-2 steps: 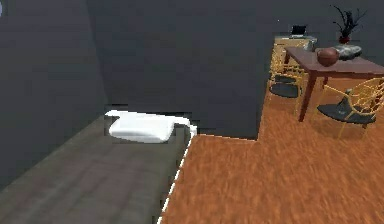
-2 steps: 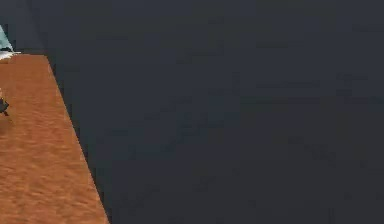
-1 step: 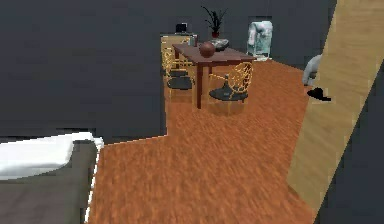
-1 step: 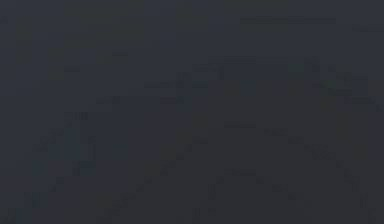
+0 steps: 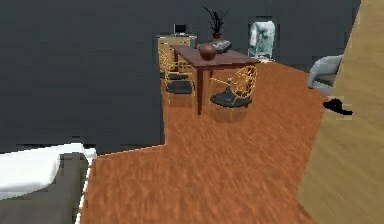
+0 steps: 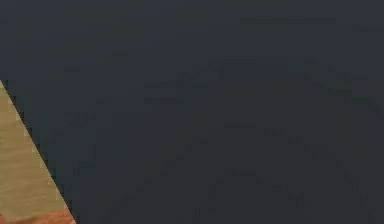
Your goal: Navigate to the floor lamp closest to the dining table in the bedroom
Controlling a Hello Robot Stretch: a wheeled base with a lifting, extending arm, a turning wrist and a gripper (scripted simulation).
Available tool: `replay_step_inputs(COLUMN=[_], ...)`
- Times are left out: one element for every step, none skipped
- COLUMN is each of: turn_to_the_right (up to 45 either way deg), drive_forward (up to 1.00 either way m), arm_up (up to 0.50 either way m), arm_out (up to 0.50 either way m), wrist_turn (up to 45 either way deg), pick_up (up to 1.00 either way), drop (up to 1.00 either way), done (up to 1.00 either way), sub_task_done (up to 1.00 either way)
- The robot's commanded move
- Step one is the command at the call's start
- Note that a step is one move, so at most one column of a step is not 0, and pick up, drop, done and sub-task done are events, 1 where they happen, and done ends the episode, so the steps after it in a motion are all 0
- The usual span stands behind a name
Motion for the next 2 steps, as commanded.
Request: replay_step_inputs(turn_to_the_right=[-15.0, 0.0], drive_forward=[0.00, 0.30], arm_up=[0.00, 0.00], arm_out=[0.00, 0.00], wrist_turn=[0.0, 0.0], pick_up=[0.00, 0.00], drop=[0.00, 0.00], done=[0.00, 0.00], sub_task_done=[0.00, 0.00])
